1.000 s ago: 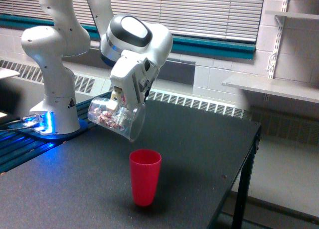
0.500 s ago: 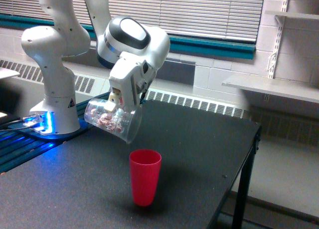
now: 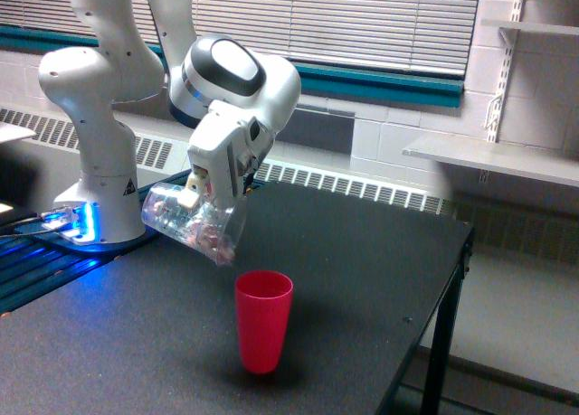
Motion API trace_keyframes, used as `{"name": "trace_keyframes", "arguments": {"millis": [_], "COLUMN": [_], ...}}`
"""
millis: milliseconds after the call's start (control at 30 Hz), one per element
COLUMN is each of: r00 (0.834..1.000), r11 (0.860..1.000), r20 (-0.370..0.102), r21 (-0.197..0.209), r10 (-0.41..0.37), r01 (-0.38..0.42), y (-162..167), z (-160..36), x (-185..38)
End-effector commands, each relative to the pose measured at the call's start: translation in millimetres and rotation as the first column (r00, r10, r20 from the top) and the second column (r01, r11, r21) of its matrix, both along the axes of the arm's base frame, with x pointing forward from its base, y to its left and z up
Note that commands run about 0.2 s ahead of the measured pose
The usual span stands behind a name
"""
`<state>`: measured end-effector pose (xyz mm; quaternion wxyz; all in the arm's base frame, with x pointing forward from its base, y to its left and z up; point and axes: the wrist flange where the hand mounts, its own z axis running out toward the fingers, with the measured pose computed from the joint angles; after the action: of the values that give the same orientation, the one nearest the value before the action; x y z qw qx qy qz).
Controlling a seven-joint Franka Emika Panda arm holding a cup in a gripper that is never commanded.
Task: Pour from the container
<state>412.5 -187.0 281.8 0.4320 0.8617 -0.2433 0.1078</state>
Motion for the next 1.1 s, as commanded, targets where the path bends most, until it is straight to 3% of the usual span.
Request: {"name": "trace_keyframes", "arguments": {"millis": [33, 933, 1100], "r00": [1.0, 0.999, 1.0], "r11": [1.0, 0.999, 1.0], "r20": [0.015, 0.01, 0.005], "r21": [-0.01, -0.011, 0.009], "r10": [0.009, 0.033, 0.022], "r01": [-0.009, -0.033, -0.022], "y": [0, 11, 8], "z": [6.6, 2.7, 1.8], "x": [2, 4, 3]}}
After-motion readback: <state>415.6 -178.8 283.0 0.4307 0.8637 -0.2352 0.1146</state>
